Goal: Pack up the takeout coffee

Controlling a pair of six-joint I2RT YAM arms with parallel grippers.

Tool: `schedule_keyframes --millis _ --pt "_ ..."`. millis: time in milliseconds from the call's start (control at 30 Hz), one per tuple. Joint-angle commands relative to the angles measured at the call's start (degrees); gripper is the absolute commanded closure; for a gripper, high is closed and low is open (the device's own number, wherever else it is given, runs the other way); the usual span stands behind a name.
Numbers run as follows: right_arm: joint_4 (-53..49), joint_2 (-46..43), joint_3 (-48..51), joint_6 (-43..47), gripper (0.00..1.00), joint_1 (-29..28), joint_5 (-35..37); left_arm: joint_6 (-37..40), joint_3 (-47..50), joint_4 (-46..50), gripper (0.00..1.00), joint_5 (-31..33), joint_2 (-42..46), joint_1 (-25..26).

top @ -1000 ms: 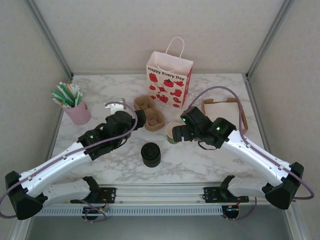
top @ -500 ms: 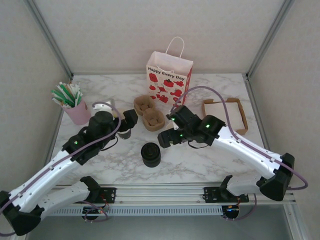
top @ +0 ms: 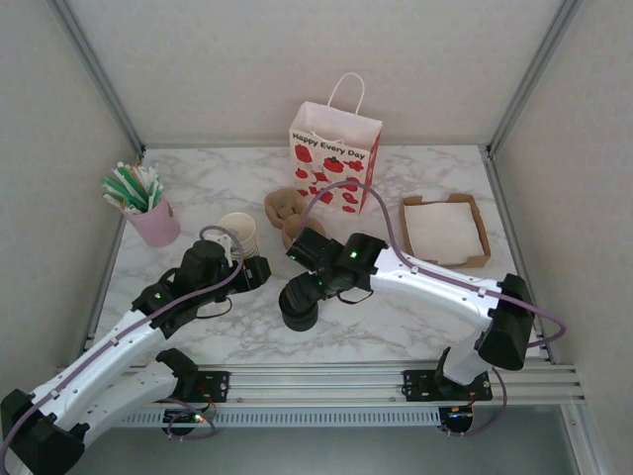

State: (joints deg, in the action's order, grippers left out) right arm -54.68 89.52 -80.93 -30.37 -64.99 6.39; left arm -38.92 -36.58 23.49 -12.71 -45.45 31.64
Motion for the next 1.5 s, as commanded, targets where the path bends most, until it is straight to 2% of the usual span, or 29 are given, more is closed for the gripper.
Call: schedule_keyframes --millis 0,167,400,700,1067,1467 --pt "-2.54 2.00 -3.11 -3.34 0.14 -1.08 2.59 -0.13 1.40 -1.20 0.41 -5.53 1.59 -1.80" --pt "-4.50 5.38 -6.10 -4.51 0.14 -1.24 4.31 0.66 2.78 -0.78 0.50 -7.85 1.58 -3.78" --pt "-6.83 9.47 -10.02 -4.65 0.13 -2.19 5.13 -0.95 5.77 -1.96 0.57 -11.36 2.03 -6.47" --pt "-10.40 14.53 -14.90 -4.93 0.14 -3.73 6.22 -3.72 9.24 -1.85 0.72 -12.65 2.57 -6.68" --pt "-13.58 19.39 -18.35 -5.77 0.13 -5.19 7.22 -5.42 12.62 -3.67 0.78 -13.66 1.63 -6.50" --pt "-13.52 21.38 -19.39 -5.94 0.13 -5.32 6.18 -5.33 13.28 -4.17 0.78 -13.83 1.24 -6.41"
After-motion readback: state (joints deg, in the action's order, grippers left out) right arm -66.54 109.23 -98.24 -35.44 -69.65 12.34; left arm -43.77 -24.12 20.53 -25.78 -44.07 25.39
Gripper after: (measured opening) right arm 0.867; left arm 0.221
